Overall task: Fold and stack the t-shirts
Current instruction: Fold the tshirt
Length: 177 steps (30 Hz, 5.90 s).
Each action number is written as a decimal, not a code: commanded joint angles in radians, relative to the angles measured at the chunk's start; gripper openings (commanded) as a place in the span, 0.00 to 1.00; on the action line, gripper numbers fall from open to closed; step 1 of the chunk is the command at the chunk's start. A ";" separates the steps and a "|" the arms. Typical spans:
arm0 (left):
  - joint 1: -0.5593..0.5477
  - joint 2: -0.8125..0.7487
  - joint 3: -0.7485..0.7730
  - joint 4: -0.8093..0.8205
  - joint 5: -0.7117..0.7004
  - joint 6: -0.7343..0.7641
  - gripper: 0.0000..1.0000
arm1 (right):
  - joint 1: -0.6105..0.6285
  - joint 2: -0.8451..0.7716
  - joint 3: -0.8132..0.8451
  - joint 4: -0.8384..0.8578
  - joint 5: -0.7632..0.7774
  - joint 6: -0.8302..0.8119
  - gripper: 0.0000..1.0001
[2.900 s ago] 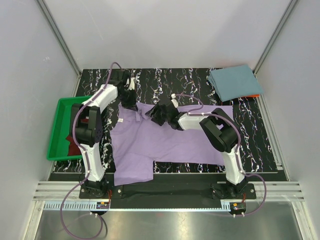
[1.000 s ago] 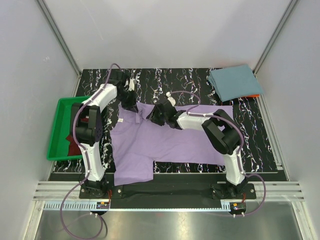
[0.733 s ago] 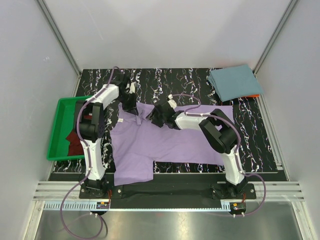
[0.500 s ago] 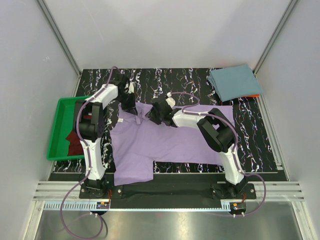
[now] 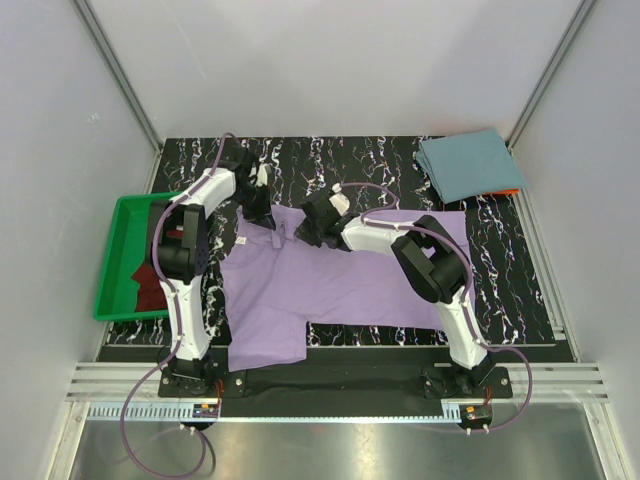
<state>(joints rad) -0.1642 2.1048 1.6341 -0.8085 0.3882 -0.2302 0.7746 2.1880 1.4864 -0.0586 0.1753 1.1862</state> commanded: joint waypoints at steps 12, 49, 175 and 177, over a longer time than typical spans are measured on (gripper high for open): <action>-0.020 -0.218 -0.074 -0.055 0.034 0.072 0.01 | 0.002 -0.184 0.042 -0.268 -0.048 -0.349 0.00; -0.069 -0.485 -0.683 0.308 -0.236 -0.322 0.46 | 0.002 -0.306 -0.233 -0.219 -0.315 -0.494 0.00; -0.253 -0.963 -0.744 0.117 -0.287 -0.325 0.57 | -0.811 -0.933 -0.559 -1.015 0.021 -0.061 0.73; -0.248 -0.996 -0.808 0.132 -0.270 -0.375 0.58 | -0.813 -0.961 -0.598 -1.029 0.023 0.002 0.70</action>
<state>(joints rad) -0.4198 1.1767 0.8795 -0.7727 0.0448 -0.5121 -0.0349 1.2766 0.9295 -1.0073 0.1181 1.0317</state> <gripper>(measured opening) 0.573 0.706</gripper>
